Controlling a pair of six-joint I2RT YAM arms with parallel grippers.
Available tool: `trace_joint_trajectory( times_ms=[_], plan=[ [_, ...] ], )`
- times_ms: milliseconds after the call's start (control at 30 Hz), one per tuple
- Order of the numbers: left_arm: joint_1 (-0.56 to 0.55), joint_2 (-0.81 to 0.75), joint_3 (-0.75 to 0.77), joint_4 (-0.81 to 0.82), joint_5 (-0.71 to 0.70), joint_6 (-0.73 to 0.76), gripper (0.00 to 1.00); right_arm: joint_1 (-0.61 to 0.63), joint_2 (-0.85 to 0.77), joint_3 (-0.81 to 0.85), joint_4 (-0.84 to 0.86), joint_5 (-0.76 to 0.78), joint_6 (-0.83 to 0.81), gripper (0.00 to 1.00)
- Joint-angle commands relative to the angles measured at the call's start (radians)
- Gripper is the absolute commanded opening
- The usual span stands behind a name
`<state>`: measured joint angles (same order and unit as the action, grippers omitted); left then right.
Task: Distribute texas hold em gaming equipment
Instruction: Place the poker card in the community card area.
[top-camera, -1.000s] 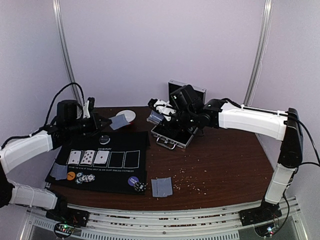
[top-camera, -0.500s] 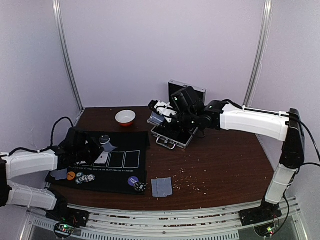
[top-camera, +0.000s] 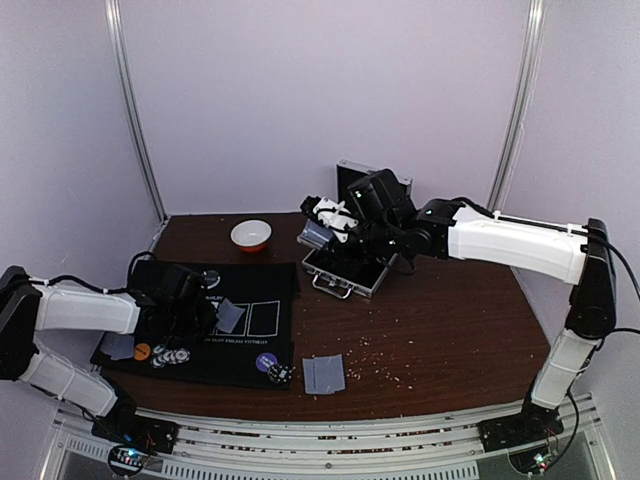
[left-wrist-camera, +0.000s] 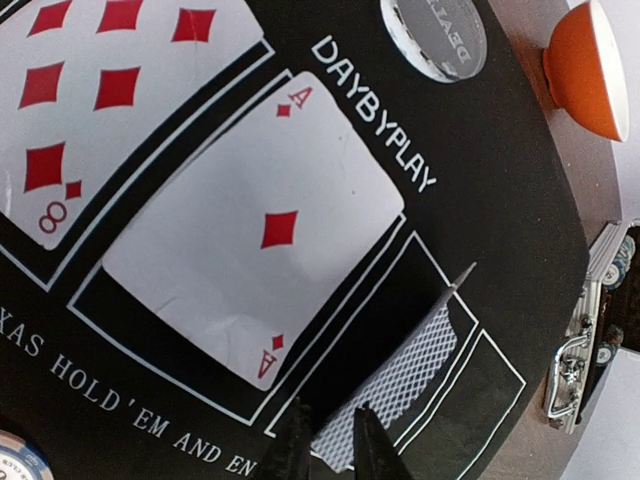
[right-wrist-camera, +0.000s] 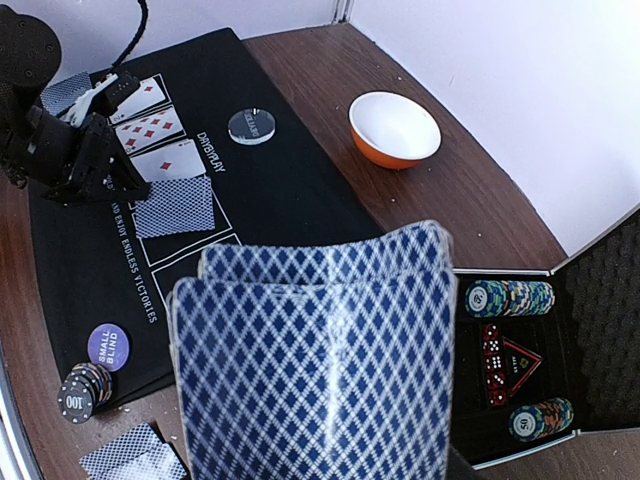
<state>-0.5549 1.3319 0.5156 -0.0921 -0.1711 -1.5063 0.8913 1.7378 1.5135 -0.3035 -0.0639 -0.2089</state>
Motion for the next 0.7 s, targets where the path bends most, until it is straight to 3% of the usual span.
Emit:
trace_joint_trajectory(
  times_ms=[0,367,500,567,667],
  plan=[
    [-0.011,-0.014,0.017,-0.064,0.021,-0.021,0.2,-0.002,-0.044,-0.01,0.014,0.003,0.005,0.43],
    [-0.015,-0.084,0.022,-0.102,0.084,0.01,0.27,-0.002,-0.047,-0.01,0.008,0.001,0.002,0.43],
    [-0.013,-0.11,0.106,-0.187,-0.034,0.136,0.31,-0.002,-0.053,-0.013,0.002,0.003,-0.002,0.43],
    [-0.005,-0.104,0.142,-0.198,-0.069,0.215,0.39,-0.003,-0.057,-0.017,0.001,0.008,-0.004,0.43],
    [0.07,-0.067,0.135,-0.056,0.023,0.404,0.46,-0.002,-0.06,-0.022,0.005,0.01,-0.004,0.43]
  ],
)
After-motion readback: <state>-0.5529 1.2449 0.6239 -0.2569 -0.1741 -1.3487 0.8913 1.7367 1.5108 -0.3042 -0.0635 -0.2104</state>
